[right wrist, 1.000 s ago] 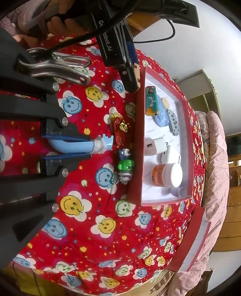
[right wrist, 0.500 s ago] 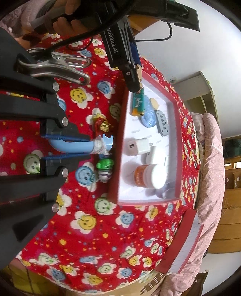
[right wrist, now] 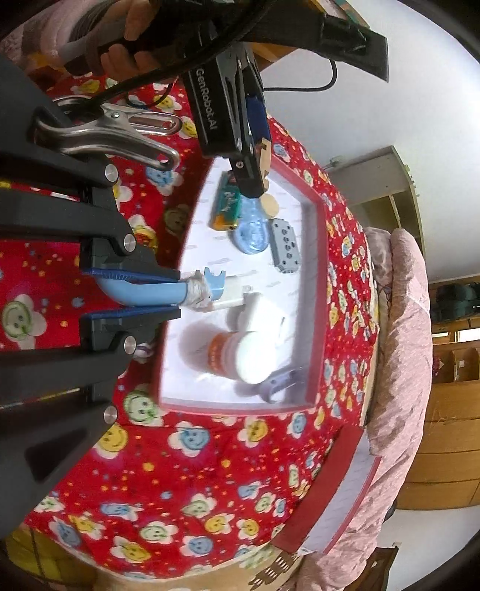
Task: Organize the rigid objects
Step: 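Carry the blue item over the tray while left gripper grasps the wooden piece, then lower blue item and wooden piece into the tray and open both grippers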
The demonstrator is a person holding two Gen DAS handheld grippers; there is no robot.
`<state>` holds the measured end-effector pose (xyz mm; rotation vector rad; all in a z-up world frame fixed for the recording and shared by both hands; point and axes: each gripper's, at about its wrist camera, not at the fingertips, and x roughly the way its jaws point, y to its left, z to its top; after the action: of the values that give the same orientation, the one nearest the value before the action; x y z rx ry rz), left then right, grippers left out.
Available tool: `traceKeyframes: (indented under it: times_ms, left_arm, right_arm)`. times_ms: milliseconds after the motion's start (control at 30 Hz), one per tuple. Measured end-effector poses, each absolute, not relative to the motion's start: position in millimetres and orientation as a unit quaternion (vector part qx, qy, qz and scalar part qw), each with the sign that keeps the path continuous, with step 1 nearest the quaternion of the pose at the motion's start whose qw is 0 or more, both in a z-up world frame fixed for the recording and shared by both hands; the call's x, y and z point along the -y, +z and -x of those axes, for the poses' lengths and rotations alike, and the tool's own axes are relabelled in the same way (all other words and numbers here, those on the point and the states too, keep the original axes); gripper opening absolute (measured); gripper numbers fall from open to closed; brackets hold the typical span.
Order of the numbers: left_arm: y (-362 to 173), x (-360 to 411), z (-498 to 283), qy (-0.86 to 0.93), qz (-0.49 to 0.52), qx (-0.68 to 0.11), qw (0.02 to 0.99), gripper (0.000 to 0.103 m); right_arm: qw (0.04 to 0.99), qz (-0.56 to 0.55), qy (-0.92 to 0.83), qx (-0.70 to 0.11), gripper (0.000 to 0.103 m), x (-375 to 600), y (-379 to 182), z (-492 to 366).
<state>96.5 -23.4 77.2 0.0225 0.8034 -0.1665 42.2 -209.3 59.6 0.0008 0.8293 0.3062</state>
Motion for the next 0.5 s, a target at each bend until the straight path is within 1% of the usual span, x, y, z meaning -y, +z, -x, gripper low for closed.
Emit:
traceKeyframes:
  times_ms: [500]
  left_arm:
    - [70,21,-152,-0.066,-0.006,-0.395,0.916,0.081]
  right_arm:
    - [0.906,0.006,0.159,-0.393,0.013,193,69,-83]
